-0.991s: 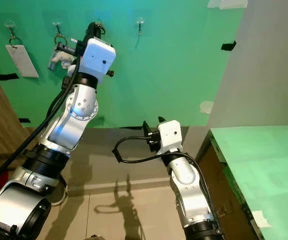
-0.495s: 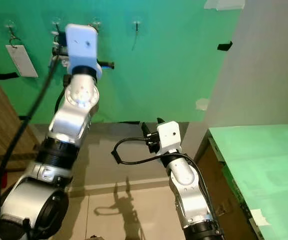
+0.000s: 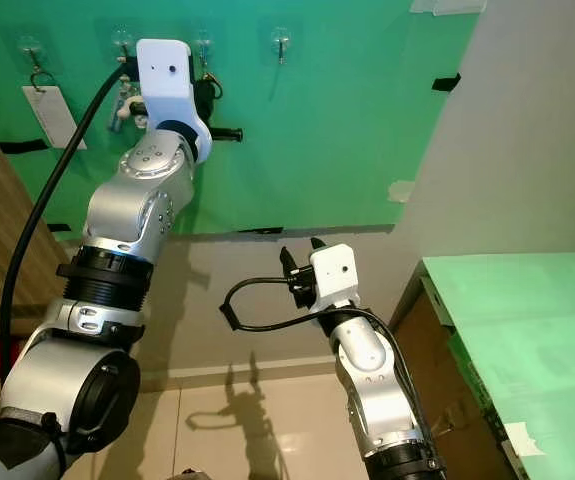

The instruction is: Hang keys on a hook

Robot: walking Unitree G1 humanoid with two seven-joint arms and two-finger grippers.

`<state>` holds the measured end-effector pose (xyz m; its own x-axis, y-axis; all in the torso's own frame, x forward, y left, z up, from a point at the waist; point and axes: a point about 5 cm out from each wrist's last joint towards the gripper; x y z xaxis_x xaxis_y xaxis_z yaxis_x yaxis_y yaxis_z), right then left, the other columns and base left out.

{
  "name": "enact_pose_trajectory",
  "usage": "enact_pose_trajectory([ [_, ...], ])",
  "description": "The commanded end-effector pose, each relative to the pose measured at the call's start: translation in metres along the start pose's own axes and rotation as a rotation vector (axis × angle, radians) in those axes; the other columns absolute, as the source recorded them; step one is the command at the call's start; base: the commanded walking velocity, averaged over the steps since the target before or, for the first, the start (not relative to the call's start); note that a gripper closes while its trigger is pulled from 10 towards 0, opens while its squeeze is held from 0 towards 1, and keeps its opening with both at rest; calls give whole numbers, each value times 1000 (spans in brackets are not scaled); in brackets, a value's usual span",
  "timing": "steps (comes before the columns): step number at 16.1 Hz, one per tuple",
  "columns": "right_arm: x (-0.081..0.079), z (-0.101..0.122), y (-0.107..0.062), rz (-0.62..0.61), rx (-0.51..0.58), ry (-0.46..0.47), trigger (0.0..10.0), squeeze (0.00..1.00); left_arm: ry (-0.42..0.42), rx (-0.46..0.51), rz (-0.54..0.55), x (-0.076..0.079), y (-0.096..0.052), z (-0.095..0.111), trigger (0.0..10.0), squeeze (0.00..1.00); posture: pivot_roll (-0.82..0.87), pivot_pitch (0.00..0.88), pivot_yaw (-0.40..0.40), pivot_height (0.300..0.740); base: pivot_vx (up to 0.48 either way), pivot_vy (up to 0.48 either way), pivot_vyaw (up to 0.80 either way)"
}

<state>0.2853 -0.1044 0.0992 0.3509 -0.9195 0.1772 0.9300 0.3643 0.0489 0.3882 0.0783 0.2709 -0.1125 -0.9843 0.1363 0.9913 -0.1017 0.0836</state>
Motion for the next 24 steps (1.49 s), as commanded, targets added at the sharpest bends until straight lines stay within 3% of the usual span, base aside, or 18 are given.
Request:
enact_pose_trajectory([
  [1, -2, -4, -3, 7, -26, -1, 10000, 0, 12, -7, -36, 9, 1, 7, 10000, 0, 48, 0, 18, 740, 0, 0, 0],
  [3, -2, -4, -3, 10, -26, -1, 10000, 0, 41, 1, -34, 9, 1, 11, 10000, 0, 48, 0, 18, 740, 0, 0, 0],
  [5, -2, -5, -3, 11, -28, -1, 10000, 0, 127, 82, 5, 6, -3, 20, 10000, 0, 47, 0, 18, 740, 0, 0, 0],
  [6, -2, -5, -4, 12, -30, -3, 10000, 0, 150, 126, -1, 7, -9, 27, 10000, 0, 47, 0, 18, 740, 0, 0, 0],
  [9, -3, -7, -5, 18, -36, -1, 10000, 0, 193, 140, -15, 11, -22, 27, 10000, 0, 48, 0, 16, 740, 0, 0, 0],
  [13, -5, -8, -5, 32, -43, 0, 10000, 0, 199, 49, -19, 9, -29, 8, 10000, 0, 57, 0, 11, 740, 0, 0, 0],
  [17, -6, -8, -5, 37, -47, 1, 10000, 0, 205, 31, -20, 7, -34, 5, 10000, 0, 57, 0, 11, 740, 0, 0, 0],
  [19, -5, -8, -5, 38, -48, -1, 10000, 0, 200, 36, 30, 0, -31, 10, 10000, 0, 54, 0, 10, 740, 0, 0, 0],
  [24, -5, -8, -6, 36, -47, -3, 10000, 0, 212, 106, 48, 1, -30, 27, 10000, 0, 48, 0, 12, 740, 0, 0, 0],
])
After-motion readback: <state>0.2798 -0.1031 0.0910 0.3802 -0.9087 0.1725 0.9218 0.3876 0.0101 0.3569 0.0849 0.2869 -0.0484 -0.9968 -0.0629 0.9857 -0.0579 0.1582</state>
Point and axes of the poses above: a point about 5 cm out from each wrist's last joint towards the gripper, its own y axis pointing out of the wrist towards the gripper, its own z axis along the axis of the wrist's last joint, x = y × z, and after that the axes turned 7 degrees about -y, right-handed
